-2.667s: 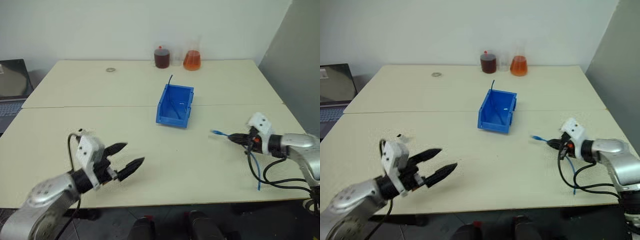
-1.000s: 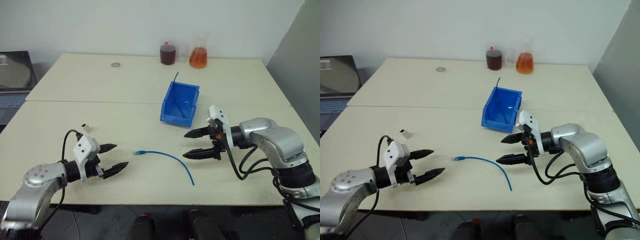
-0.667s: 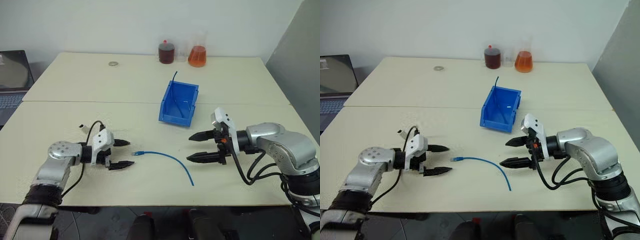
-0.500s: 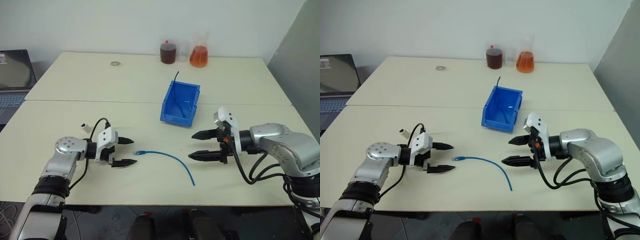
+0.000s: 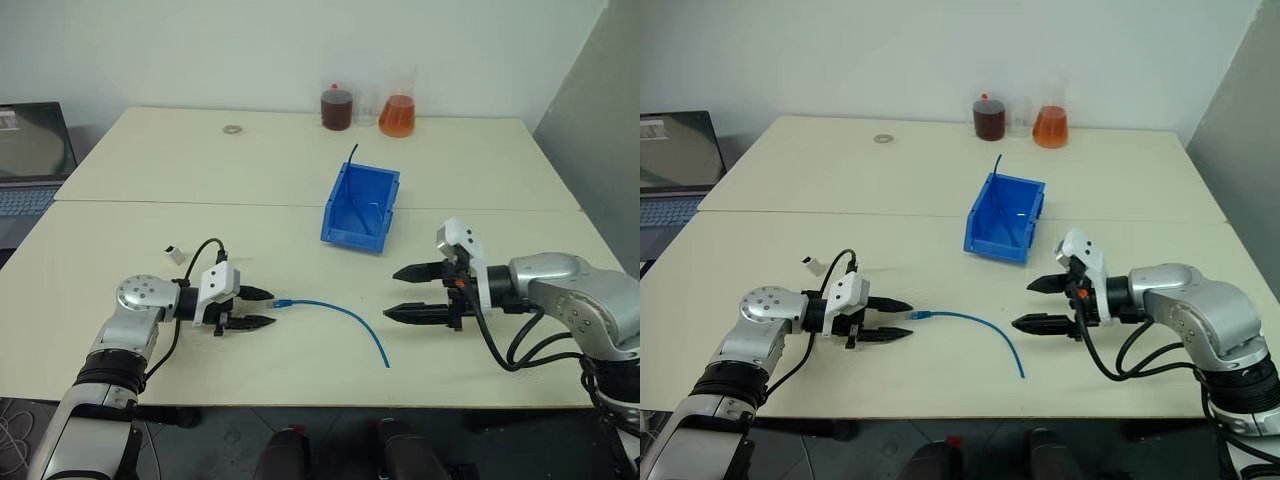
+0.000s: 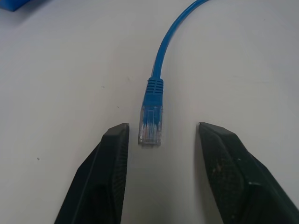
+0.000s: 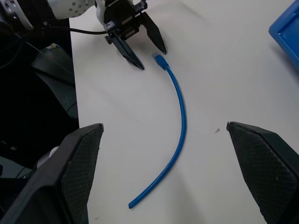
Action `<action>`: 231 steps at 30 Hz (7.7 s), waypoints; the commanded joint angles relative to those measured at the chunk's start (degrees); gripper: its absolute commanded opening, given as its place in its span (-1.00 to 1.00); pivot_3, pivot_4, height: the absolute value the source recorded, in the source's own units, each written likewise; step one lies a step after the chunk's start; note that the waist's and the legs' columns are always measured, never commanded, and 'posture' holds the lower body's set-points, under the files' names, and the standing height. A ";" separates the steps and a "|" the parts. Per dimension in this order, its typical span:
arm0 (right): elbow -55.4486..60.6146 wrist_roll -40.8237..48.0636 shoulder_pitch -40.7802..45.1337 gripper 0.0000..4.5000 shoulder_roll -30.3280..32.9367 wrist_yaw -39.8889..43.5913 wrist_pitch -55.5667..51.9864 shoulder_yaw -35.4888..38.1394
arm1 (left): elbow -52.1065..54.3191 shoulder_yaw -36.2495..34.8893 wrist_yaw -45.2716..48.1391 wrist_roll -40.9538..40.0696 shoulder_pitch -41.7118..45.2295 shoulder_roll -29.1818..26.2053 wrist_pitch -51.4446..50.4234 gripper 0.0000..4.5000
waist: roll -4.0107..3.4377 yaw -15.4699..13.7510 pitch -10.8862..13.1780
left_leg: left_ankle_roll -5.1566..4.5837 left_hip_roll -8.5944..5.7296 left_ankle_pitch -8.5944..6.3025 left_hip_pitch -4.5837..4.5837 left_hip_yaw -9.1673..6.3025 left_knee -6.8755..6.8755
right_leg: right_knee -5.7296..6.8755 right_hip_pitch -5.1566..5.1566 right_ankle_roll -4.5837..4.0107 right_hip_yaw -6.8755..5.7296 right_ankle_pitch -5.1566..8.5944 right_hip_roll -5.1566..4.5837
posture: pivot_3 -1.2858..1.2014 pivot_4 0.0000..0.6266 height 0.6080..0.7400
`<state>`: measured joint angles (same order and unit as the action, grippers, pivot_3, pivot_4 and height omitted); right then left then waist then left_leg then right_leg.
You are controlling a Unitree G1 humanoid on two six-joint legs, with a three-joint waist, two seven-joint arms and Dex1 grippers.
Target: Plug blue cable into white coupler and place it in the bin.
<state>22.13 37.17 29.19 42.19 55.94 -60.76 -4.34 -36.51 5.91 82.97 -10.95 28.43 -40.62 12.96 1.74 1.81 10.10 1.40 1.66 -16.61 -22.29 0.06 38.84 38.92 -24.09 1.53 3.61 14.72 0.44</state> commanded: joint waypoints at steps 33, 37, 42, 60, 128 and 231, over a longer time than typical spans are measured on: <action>-6.27 32.35 6.83 1.00 -16.28 -29.81 -16.04 21.94 | 48.56 -21.75 -54.23 -62.51 7.44 22.58 -84.11 -0.90 | 0.10 0.51 0.02 | 0.02 -0.09 0.02 -0.31 -0.69 0.22 | 0.07 -0.02 0.08 -0.16 -0.17 0.16 | 0.03 -0.52 1.00; -10.75 35.80 10.22 1.00 -16.96 -30.87 -17.19 22.13 | 47.50 -21.10 -54.60 -66.77 7.78 20.72 -86.57 -0.90 | 0.09 0.39 0.02 | 0.02 -0.10 0.02 -0.33 -0.68 0.22 | 0.05 -0.02 0.04 -0.18 -0.18 0.17 | 0.03 -0.52 1.00; -13.97 40.89 12.49 1.00 -17.39 -32.86 -18.30 22.11 | 46.69 -20.05 -53.16 -68.47 7.30 17.90 -87.69 -0.90 | 0.08 0.13 0.03 | 0.02 -0.10 0.02 -0.36 -0.62 0.21 | -0.01 -0.04 0.03 -0.19 -0.18 0.16 | 0.03 -0.52 1.00; -15.44 52.93 12.52 0.57 -16.44 -38.71 -16.71 17.65 | 48.18 -18.87 -53.90 -70.70 4.79 16.47 -85.83 -0.90 | 0.08 0.14 0.03 | 0.02 -0.08 0.02 -0.39 -0.48 0.20 | -0.04 -0.10 0.04 -0.12 -0.18 0.15 | 0.03 -0.52 1.00; -20.96 35.47 15.87 -0.92 -13.80 -23.55 -11.23 11.09 | 45.43 -22.17 -112.36 2.76 -10.79 34.07 -46.51 0.98 | 0.06 -0.12 0.04 | -0.06 -0.03 -0.02 -0.67 -0.01 0.02 | -1.01 -0.10 0.44 0.21 -0.53 -0.06 | 0.03 -0.52 1.00; -21.06 -20.00 3.11 -0.92 -11.35 6.90 40.95 -16.83 | 14.90 9.97 -11.93 -1.43 -0.44 15.76 -5.25 -0.66 | -0.02 -0.11 0.05 | -0.06 -0.02 -0.02 -0.56 -0.02 0.11 | -0.82 -0.12 0.35 0.11 -0.50 0.02 | 0.03 -0.52 1.00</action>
<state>1.13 18.02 32.09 30.74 61.54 -21.02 -21.62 -23.37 17.56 70.82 -12.17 27.79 -24.70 7.48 1.72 1.69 10.15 1.34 1.63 -16.63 -22.85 0.03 38.94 38.11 -24.22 1.89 3.72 14.22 0.46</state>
